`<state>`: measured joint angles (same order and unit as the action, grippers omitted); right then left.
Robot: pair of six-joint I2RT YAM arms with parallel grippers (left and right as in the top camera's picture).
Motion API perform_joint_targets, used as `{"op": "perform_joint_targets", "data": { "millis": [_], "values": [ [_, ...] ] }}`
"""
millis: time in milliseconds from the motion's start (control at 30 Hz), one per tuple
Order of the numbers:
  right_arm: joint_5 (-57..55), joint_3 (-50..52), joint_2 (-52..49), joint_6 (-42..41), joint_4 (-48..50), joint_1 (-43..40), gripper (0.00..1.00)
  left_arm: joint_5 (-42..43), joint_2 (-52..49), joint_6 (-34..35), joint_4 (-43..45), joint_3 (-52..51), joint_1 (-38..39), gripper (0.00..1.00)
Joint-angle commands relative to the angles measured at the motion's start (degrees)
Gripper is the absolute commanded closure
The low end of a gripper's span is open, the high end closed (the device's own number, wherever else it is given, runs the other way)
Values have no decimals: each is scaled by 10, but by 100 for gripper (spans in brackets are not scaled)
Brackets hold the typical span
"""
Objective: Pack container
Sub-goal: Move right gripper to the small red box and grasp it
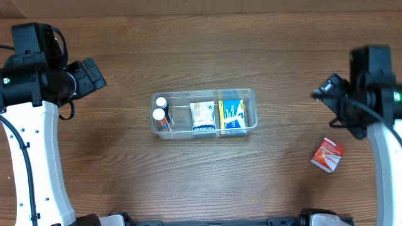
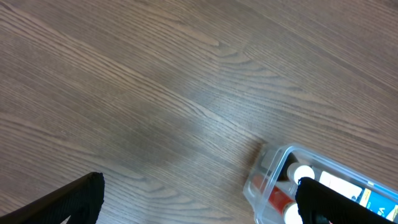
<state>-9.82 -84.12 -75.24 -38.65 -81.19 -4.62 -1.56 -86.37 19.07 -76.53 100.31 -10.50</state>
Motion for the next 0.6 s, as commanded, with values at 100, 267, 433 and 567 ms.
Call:
{"op": "perform_joint_targets", "data": {
  "millis": [100,267,433,567],
  "values": [
    [35,176,46,77,96,-131,0,-3,-2,-13,1,-7,-2,0],
    [70,245,-9,127,157,-195,0,-3,-2,-13,1,-7,-2,0],
    [70,269,-82,170,191,-231,0,-3,-2,-13,0,-7,-2,0],
    [85,270,-148,192,200,-246,0,-2,-2,-12,1,-7,-2,0]
  ]
}}
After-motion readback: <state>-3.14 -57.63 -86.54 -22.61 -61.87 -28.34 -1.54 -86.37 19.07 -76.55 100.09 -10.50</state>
